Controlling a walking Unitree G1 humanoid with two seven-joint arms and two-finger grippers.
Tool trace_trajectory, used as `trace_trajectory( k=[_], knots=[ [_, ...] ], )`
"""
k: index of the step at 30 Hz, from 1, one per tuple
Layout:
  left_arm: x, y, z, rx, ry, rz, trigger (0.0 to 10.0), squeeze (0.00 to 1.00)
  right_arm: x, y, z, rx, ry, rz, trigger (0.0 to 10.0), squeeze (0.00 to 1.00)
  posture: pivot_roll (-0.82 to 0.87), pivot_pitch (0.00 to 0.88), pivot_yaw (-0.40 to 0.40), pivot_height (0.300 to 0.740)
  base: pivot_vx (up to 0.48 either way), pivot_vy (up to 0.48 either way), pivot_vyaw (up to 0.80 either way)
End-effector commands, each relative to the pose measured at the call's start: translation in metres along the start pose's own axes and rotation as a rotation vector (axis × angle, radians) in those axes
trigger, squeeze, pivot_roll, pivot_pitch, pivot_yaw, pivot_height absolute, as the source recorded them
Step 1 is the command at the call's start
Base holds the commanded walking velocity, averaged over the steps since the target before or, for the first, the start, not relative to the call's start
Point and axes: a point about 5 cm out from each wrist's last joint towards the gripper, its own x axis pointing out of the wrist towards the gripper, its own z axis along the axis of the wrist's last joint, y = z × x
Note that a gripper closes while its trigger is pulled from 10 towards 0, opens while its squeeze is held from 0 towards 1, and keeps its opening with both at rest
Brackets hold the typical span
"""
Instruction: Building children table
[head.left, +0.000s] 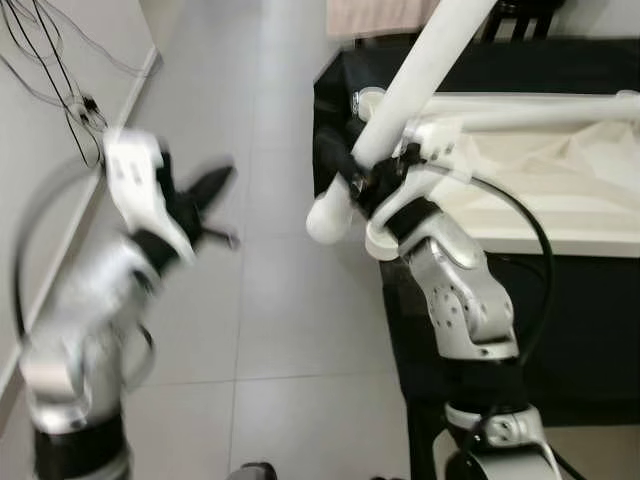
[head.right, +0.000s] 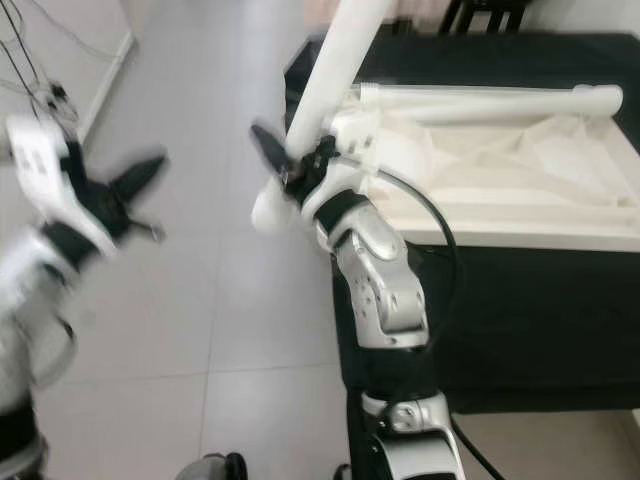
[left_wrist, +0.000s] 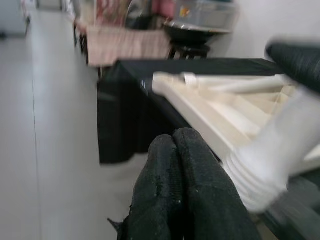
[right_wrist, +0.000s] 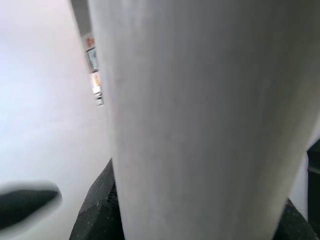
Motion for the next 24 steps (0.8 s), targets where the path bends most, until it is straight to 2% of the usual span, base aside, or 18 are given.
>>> trace_trajectory(
  k=[1,2,3,4,6,7,8,9,11,12,13,14,16,17,19,20,21,24],
  knots=[
    [-0.003,-0.007,-0.004,-0.024,0.006,-0.019,10.0,0.00,-0.001,0.010,0.002,0.016,-0.007,0.079,10.0,0.00,0.03,0.050,-0.007,0.740,0.000,0.000,0.00],
    [-0.003,-0.007,-0.004,-0.024,0.006,-0.019,10.0,0.00,-0.001,0.010,0.002,0.016,-0.007,0.079,10.0,0.00,0.03,0.050,-0.007,0.740,0.000,0.000,0.00],
    [-0.007,-0.012,-0.011,-0.073,0.013,-0.030,10.0,0.00,-0.005,0.012,0.000,0.101,-0.013,0.114,10.0,0.00,0.03,0.033,-0.014,0.740,0.000,0.000,0.00],
    [-0.011,-0.017,-0.019,-0.141,0.008,-0.050,10.0,0.00,-0.010,0.011,0.001,0.270,-0.062,0.134,10.0,0.00,0.03,0.009,-0.022,0.740,0.000,0.000,0.00],
    [-0.011,-0.017,-0.019,-0.141,0.008,-0.050,10.0,0.00,-0.010,0.011,0.001,0.270,-0.062,0.134,10.0,0.00,0.03,0.009,-0.022,0.740,0.000,0.000,0.00],
    [-0.016,-0.022,-0.026,-0.203,-0.003,-0.060,10.0,0.00,-0.017,0.012,0.000,0.430,-0.106,0.156,10.0,0.00,0.03,0.001,-0.027,0.740,0.000,0.000,0.00],
    [-0.018,-0.025,-0.032,-0.236,-0.006,-0.064,10.0,0.00,-0.022,0.013,-0.003,0.516,-0.135,0.177,10.0,0.00,0.03,0.000,-0.033,0.740,0.000,0.000,0.00],
    [-0.018,-0.025,-0.032,-0.236,-0.006,-0.064,10.0,0.00,-0.022,0.013,-0.003,0.516,-0.135,0.177,10.0,0.00,0.03,0.000,-0.033,0.740,0.000,0.000,0.00],
    [-0.023,-0.022,-0.050,-0.240,0.040,-0.016,10.0,0.00,-0.031,0.018,-0.031,0.404,0.007,0.163,10.0,0.00,0.03,0.000,-0.036,0.740,0.000,0.000,0.00],
    [-0.023,-0.022,-0.050,-0.240,0.040,-0.016,10.0,0.00,-0.031,0.018,-0.031,0.404,0.007,0.163,10.0,0.00,0.03,0.000,-0.036,0.740,0.000,0.000,0.00],
    [-0.025,-0.018,-0.057,-0.212,0.069,0.012,10.0,0.00,-0.035,0.017,-0.046,0.296,0.104,0.131,10.0,0.00,0.02,0.000,-0.038,0.740,0.000,0.000,0.00],
    [-0.027,-0.017,-0.062,-0.194,0.087,0.031,10.0,0.00,-0.038,0.017,-0.055,0.226,0.166,0.114,10.0,0.00,0.02,0.000,-0.038,0.740,0.000,0.000,0.00],
    [-0.033,-0.008,-0.075,-0.124,0.156,0.102,10.0,0.00,-0.048,0.005,-0.077,0.076,0.322,-0.009,10.0,0.00,0.02,0.000,-0.037,0.740,0.000,0.000,0.00],
    [-0.033,-0.008,-0.075,-0.124,0.156,0.102,10.0,0.00,-0.048,0.005,-0.077,0.076,0.322,-0.009,10.0,0.00,0.02,0.000,-0.037,0.740,0.000,0.000,0.00],
    [-0.042,0.000,-0.088,-0.045,0.222,0.195,10.0,0.00,-0.064,-0.005,-0.087,-0.037,0.401,-0.099,10.0,0.00,0.02,0.000,-0.038,0.740,0.000,0.000,0.00],
    [-0.042,0.000,-0.088,-0.045,0.222,0.195,10.0,0.00,-0.064,-0.005,-0.087,-0.037,0.401,-0.099,10.0,0.00,0.02,0.000,-0.038,0.740,0.000,0.000,0.00],
    [-0.045,0.003,-0.092,-0.015,0.239,0.228,10.0,0.00,-0.068,-0.007,-0.087,-0.082,0.402,-0.120,10.0,0.00,0.01,0.000,-0.036,0.740,0.000,0.000,0.00],
    [-0.052,0.005,-0.097,0.020,0.242,0.289,10.0,0.00,-0.079,-0.012,-0.086,-0.104,0.416,-0.174,10.0,0.00,0.01,0.000,-0.034,0.740,0.000,0.000,0.00]
  ],
)
